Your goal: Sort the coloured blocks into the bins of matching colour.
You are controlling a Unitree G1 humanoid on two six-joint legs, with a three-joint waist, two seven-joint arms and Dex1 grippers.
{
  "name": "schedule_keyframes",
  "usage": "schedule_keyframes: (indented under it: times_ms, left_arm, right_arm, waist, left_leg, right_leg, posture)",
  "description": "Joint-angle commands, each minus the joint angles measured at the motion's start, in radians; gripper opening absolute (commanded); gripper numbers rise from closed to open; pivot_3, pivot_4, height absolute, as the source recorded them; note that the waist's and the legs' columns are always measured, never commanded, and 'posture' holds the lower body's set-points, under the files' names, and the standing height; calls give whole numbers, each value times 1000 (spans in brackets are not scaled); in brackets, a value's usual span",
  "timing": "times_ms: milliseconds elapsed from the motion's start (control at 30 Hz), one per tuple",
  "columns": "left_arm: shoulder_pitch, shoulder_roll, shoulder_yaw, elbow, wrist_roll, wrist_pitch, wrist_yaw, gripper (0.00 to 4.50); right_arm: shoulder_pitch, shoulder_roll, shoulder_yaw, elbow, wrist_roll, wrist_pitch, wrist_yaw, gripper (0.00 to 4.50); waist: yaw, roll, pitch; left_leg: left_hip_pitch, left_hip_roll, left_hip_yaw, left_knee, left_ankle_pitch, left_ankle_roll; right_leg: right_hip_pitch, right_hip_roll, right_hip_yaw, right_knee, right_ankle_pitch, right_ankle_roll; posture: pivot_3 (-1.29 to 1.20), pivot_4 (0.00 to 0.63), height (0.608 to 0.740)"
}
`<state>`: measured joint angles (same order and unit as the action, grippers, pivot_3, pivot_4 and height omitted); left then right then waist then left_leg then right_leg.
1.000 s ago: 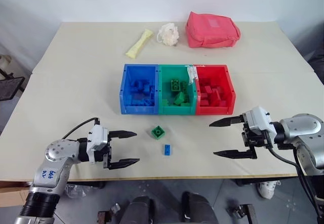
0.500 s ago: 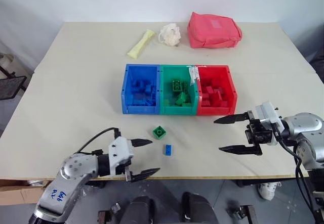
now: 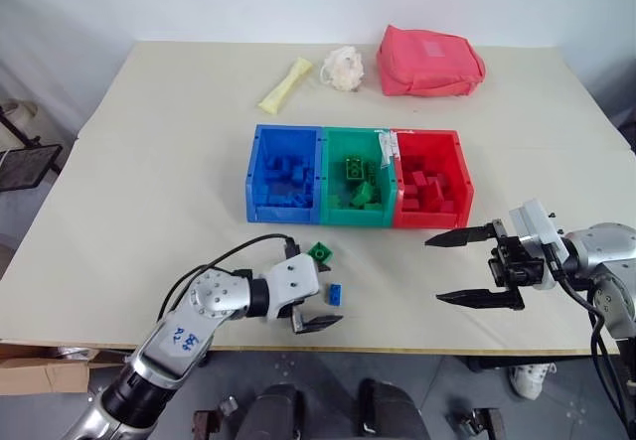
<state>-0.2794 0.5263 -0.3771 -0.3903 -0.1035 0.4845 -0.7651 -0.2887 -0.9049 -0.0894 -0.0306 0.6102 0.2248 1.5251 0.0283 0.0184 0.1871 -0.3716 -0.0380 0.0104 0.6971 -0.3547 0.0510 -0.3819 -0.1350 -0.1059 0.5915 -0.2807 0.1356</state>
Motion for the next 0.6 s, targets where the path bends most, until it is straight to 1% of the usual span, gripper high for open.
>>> schedule_keyframes:
  times_ms: [33,167,467,600]
  left_arm:
    - [-34,-20,-36,7,11,-3,-17,4500]
    - [-70,-24,-58,28,25,2,-34,4500]
    - [-90,46,-37,-1,45,43,-70,4500]
    - [-95,46,-48,9,44,30,-76,4500]
  right_arm:
    - [28,-21,-50,-62,28,18,0,4465]
    - [66,-18,-78,-110,37,33,-27,4465]
    - [134,-17,-146,-200,70,74,-77,4465]
    - [149,-10,-154,-218,71,82,-96,4465]
  waist:
    - [-1,0,0]
    - [-1,0,0]
    - [1,0,0]
    - [1,0,0]
  left_leg:
    - [0,1,0,0,0,0]
    - [0,1,0,0,0,0]
    - [0,1,-2,1,0,0]
    - [1,1,-2,1,0,0]
  right_leg:
    - [0,0,0,0,0,0]
    - [0,0,0,0,0,0]
    - [2,-2,0,-1,0,0]
    - [3,-2,0,-1,0,0]
  posture:
    - [0,150,740]
    - [0,150,740]
    - [0,150,740]
    - [0,150,740]
